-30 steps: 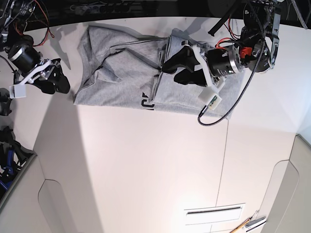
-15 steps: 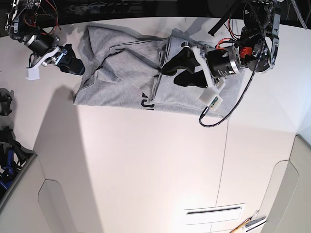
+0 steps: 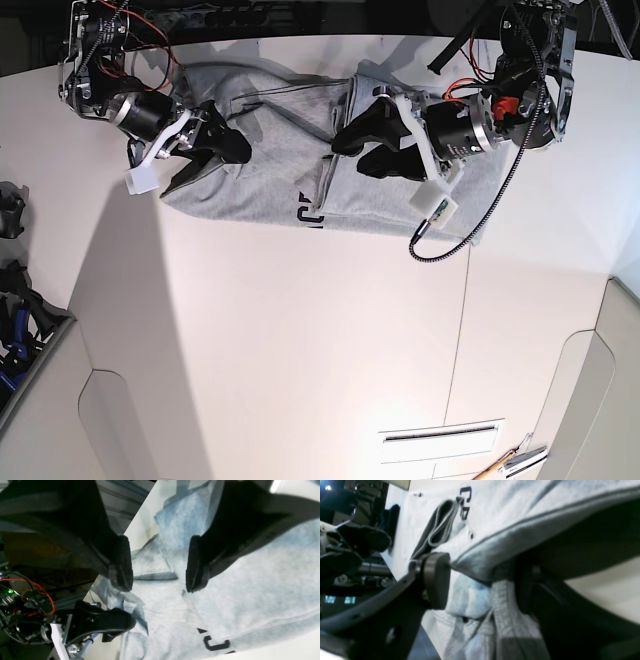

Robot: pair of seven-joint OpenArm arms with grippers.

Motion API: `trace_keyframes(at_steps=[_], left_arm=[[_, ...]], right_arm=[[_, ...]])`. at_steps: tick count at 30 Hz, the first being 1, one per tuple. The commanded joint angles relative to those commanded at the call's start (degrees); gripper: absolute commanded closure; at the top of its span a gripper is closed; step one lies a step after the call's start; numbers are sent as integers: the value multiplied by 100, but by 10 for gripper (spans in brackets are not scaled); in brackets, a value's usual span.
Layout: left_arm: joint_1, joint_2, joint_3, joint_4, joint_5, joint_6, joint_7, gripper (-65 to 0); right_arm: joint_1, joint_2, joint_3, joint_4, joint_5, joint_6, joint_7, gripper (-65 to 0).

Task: Fold the T-shirt properly
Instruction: 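Grasp the strip with both grippers and fold one end over the middle, then lift the folded bundle with both grippers and flip it over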

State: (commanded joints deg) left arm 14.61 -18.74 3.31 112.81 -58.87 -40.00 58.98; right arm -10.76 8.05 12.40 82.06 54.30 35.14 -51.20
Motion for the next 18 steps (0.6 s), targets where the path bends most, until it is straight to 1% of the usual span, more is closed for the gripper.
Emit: trace_keyframes(at_steps=[1, 2, 4, 5, 8, 10, 12, 15, 18], left_arm=[[0, 0, 0, 0, 0, 0, 0, -343], [-2, 0, -2, 0, 0, 0, -2, -343], [-57, -4, -11, 2, 4, 0, 0, -343], [-129, -2, -55, 7, 0, 0, -2, -343], [-330, -2, -345, 11, 0, 0, 0, -343], [-348, -4, -649, 11, 4, 0, 4, -343], [-332, -4, -949, 9, 9, 0, 153, -343], [-212, -2, -1384, 4, 4, 0, 343, -343], [87, 0, -1696, 4, 0, 0, 339, -343]], right_arm=[[28, 2, 0, 0, -33, 0, -2, -334], [61, 0, 0, 0, -76, 2, -2, -255], [118, 2, 0, 0, -205, 26, 87, -30], [160, 2, 0, 0, -304, 26, 146, 0], [328, 20, 24, 11, -514, 20, 188, 0], [439, 162, 72, 11, -577, 20, 184, 0], [546, 402, 223, 11, -599, 17, 186, 0], [745, 861, 573, 11, -592, 17, 181, 0], [977, 1381, 831, 11, -590, 15, 162, 0]])
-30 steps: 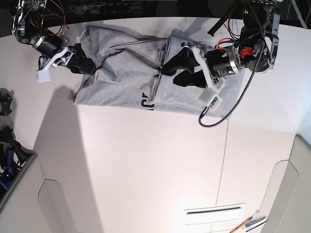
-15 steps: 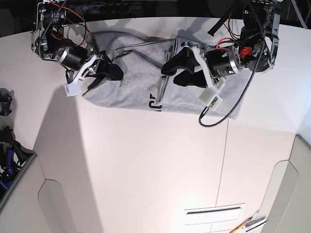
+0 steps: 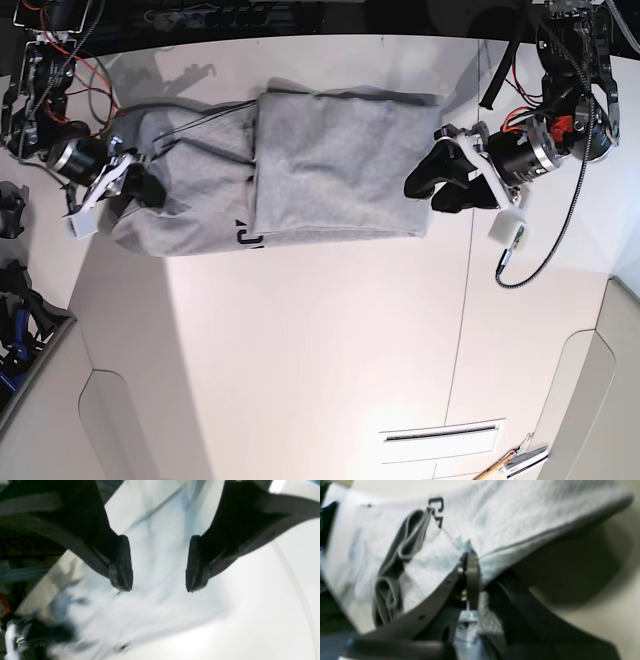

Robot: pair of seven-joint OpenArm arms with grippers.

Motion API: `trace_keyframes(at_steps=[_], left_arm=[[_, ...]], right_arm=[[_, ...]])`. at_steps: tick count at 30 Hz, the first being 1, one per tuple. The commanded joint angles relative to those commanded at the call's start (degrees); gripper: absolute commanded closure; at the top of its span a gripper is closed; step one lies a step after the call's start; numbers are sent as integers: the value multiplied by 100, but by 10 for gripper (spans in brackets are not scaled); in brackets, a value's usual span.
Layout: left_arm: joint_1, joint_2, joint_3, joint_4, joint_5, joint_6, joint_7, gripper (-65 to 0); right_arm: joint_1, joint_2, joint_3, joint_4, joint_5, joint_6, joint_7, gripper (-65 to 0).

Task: Fold the T-shirt properly
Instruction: 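Lift the folded bundle with both grippers and flip it over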

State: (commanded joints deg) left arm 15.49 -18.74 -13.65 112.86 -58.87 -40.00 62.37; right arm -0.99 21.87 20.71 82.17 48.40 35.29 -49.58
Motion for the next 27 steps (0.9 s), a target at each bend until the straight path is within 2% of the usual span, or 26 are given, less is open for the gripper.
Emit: trace_keyframes(at_steps=[5, 7, 9, 11, 13, 16, 22, 25, 27], left_arm=[[433, 2, 11, -4, -17, 0, -85, -343], [588, 2, 103, -46, 37, 0, -225, -343], [713, 2, 310, -192, 181, 0, -361, -343], [756, 4, 656, -501, 376, 0, -555, -343], [748, 15, 1069, -874, 610, 0, -750, -343], [693, 313, 1484, -1261, 857, 0, -826, -343], [542, 1239, 1631, -1394, 1386, 0, -946, -343], [514, 1335, 1631, -1399, 1460, 0, -1014, -343], [514, 1331, 1631, -1399, 1467, 0, -1032, -343]], right_arm=[[638, 671, 20, 0, 11, -52, -181, 0], [957, 796, 22, 4, 400, -76, -634, 0], [1220, 767, 20, 74, 634, -46, -955, 0], [1377, 621, 15, 262, 649, -55, -962, 0], [1432, 323, 11, 608, 643, -55, -1008, 0], [1392, -225, -249, 1279, 435, -61, -1097, 0], [938, -1051, -1788, 2118, -92, -101, -1364, 0], [656, -1412, -2645, 2111, -636, -101, -1335, 0], [457, -1493, -3176, 2111, -876, -103, -1290, 0]])
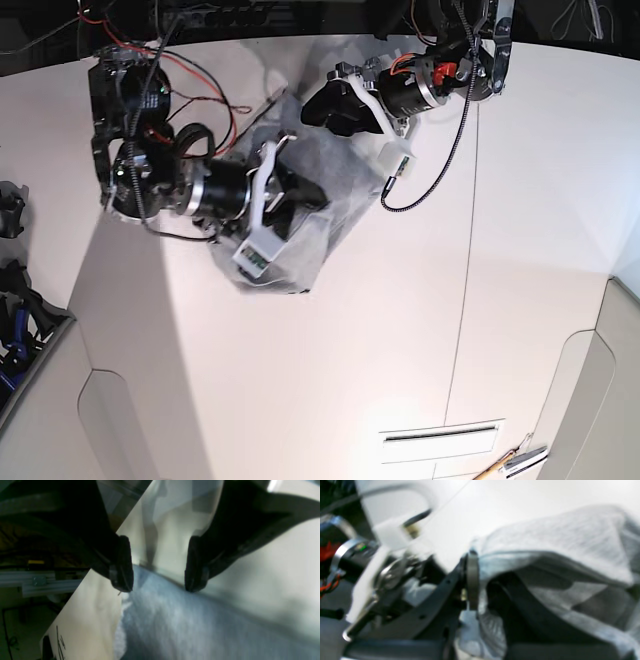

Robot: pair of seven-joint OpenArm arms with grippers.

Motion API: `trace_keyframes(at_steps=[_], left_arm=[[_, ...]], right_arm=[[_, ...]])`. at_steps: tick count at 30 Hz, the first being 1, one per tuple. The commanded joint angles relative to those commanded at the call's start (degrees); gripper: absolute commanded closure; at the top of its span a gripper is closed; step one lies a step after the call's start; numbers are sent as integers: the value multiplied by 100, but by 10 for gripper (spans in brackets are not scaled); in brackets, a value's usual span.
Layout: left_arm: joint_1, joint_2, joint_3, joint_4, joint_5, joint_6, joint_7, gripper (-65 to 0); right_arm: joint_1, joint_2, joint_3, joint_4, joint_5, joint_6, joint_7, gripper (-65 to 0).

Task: Fold the T-shirt properly
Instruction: 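Lift the folded bundle with both grippers and flip it over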

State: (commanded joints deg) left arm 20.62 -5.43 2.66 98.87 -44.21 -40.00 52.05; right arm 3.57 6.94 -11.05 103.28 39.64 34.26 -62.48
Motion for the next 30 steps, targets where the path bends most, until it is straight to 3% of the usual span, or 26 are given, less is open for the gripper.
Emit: trace_keyframes(at_steps=[4, 7, 10, 12, 15, 21, 23, 26, 28, 30], left_arm=[[0, 0, -7, -7, 83, 0, 0, -343], [2, -26, -11, -7, 208, 0, 2, -343], [4, -31, -92, -4, 140, 0, 9, -343], [4, -31, -264, 22, -90, 0, 96, -343], [22, -31, -656, 229, -293, 0, 348, -343], [256, -31, -1478, 951, -533, 0, 651, -343], [409, -31, -1773, 1134, -533, 0, 649, -343], [629, -31, -2260, 1300, -776, 0, 651, -343], [721, -31, -2546, 1329, -1067, 0, 654, -343], [717, -31, -2765, 1329, -1279, 0, 693, -343]], right_arm=[[-273, 2, -702, -2, -315, -4, 101, 0], [-310, 0, -859, -2, -378, -20, 103, 0], [-308, 0, -852, 0, -356, -50, 101, -230], [-275, 2, -850, 15, -177, -59, 96, -265], [-118, 0, -846, 146, 48, -57, 96, -265], [337, 0, -841, 675, -24, -57, 103, -265], [468, -2, -802, 675, -358, -83, 238, -265], [566, -2, -516, 673, -1084, -254, 717, -263], [560, 0, -234, 638, -1467, -260, 890, -194], [553, 0, 46, 505, -1521, -295, 887, -34]])
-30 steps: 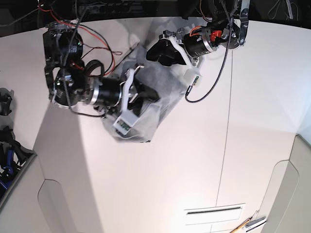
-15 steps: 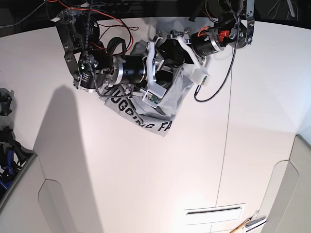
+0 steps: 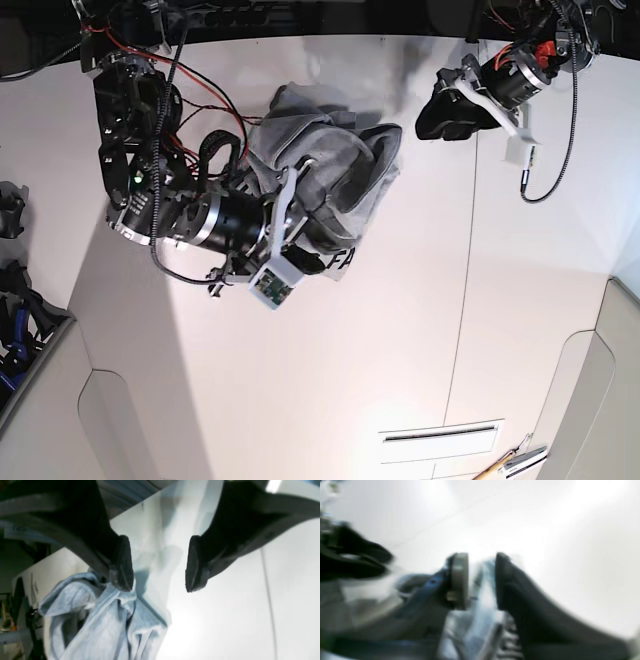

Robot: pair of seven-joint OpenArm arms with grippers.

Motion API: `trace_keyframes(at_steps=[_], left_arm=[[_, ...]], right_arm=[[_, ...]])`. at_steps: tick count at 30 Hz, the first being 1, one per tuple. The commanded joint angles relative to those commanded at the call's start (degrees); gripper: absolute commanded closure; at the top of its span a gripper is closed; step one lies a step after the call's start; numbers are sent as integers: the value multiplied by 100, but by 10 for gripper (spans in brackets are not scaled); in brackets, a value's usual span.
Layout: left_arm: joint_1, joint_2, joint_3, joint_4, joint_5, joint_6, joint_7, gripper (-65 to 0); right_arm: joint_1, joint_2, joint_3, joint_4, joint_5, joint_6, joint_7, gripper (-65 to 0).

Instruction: Fold the T-shirt properly

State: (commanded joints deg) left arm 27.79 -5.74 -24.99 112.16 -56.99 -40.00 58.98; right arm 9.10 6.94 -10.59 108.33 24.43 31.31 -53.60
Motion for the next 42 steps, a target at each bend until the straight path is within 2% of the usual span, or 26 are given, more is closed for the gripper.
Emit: trace_keyframes(at_steps=[1, 5, 7, 10, 15, 18, 22, 26, 29, 31, 33, 36, 39, 42], left_arm=[[-2, 0, -76, 0, -109, 0, -2, -343], [-2, 2, -133, 0, -660, 0, 90, -343], [-2, 2, -127, 2, -925, 0, 175, -343], [-31, 0, -127, 2, -918, 0, 173, -343], [-199, 0, -129, 0, -710, 0, 170, -343], [-227, 2, -129, 0, -654, 0, 166, -343], [-317, 2, -127, 0, -662, 0, 168, -343], [-317, 2, -127, 0, -660, 0, 168, -343], [-315, 0, -129, 0, -660, 0, 175, -343], [-295, 2, -129, 0, -660, 0, 179, -343], [-284, 2, -127, 0, -708, 0, 243, -343], [-286, 2, -127, 2, -1008, 0, 378, -343], [-284, 2, -129, 2, -1051, 0, 409, -343], [-282, 2, -129, 2, -1049, 0, 433, -343]], right_arm=[[-15, 0, 107, -98, 2, 0, 0, 0], [-61, 0, 234, -564, 92, 2, -127, 0], [-199, 2, 232, -730, 439, 59, -389, 0], [-706, 20, 234, -743, 780, 208, -715, 0], [-1611, 455, 234, -658, 1547, 260, -706, 0], [-2048, 597, 234, -297, 1788, 348, -706, 0], [-2118, 603, 234, 505, 2068, 361, -658, 0], [-1971, 555, 234, 1338, 1744, 341, -485, 0], [-1681, 396, 234, 1220, 977, 240, -55, 0], [-1453, 223, 234, 931, 498, 205, 122, 0], [-1207, 94, 234, 479, 271, 181, 278, 0], [-754, 28, 232, -374, 260, 184, 492, 0], [-354, -57, 232, -1185, 262, 188, 684, 0], [-87, -387, 197, -1915, 306, 199, 710, 0]])
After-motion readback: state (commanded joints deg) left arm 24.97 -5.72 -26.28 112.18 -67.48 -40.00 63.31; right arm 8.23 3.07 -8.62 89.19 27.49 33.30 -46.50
